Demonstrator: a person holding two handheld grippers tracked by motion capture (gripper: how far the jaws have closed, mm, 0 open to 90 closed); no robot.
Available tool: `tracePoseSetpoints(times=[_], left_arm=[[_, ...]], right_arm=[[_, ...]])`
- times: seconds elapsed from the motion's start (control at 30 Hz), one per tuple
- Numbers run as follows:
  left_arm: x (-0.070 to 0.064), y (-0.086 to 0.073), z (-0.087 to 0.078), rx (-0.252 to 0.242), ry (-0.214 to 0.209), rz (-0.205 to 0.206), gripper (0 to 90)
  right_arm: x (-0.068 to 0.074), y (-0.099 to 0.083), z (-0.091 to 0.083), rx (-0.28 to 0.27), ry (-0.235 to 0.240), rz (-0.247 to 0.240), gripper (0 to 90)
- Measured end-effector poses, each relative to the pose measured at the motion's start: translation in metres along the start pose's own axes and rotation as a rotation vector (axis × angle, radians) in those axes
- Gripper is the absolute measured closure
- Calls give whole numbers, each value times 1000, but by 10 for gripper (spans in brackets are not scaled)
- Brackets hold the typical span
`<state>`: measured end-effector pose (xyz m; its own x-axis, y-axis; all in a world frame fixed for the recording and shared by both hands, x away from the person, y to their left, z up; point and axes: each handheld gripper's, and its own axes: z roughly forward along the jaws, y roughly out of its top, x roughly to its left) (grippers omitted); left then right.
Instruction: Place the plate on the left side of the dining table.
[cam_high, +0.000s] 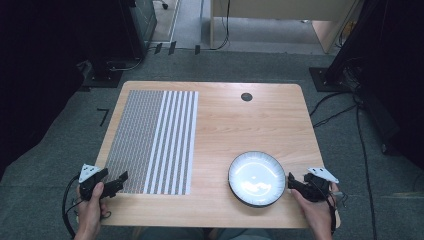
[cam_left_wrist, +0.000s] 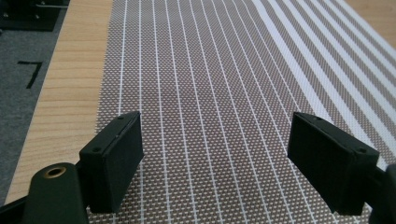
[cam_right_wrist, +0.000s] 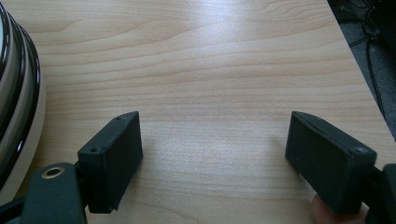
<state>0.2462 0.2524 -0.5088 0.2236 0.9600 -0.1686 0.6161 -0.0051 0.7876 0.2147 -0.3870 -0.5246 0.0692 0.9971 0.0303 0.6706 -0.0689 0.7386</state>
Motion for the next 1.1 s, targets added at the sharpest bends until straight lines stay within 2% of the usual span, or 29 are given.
tracePoseSetpoints(times=[0.07,0.1,0.2,0.27,0.33,0.37,0.43,0.57,0.7,0.8,0.9,1.07,1.1], left_arm=[[1,0,0,-4,5,-6,198],[1,1,-1,-11,30,-13,219],[0,0,-1,-9,35,-4,213],[-4,1,-2,-11,47,9,199],[-13,5,-4,-8,76,41,193],[-16,7,-5,-8,77,44,188],[-23,11,-6,-12,46,27,170],[-32,15,-6,-4,35,31,151],[-41,19,-3,-8,15,6,146],[-48,21,-1,-11,10,13,146],[-57,26,0,-20,30,35,146],[-74,34,3,-31,9,56,146],[-74,34,3,-31,9,56,146]], right_arm=[[0,0,0,1,0,2,186],[0,0,0,0,-1,1,186],[0,0,0,0,-2,3,186],[0,0,0,0,-2,3,190],[0,0,0,-4,-9,12,208],[0,0,0,-3,-10,14,209],[-1,0,0,-6,-9,14,210],[-5,1,-3,-21,-21,34,233],[-8,4,-8,-50,-25,52,257],[-7,7,-12,-63,-17,54,261],[-6,8,-15,-70,-6,74,277],[-6,10,-23,-88,11,110,293],[-6,11,-24,-91,10,114,297]])
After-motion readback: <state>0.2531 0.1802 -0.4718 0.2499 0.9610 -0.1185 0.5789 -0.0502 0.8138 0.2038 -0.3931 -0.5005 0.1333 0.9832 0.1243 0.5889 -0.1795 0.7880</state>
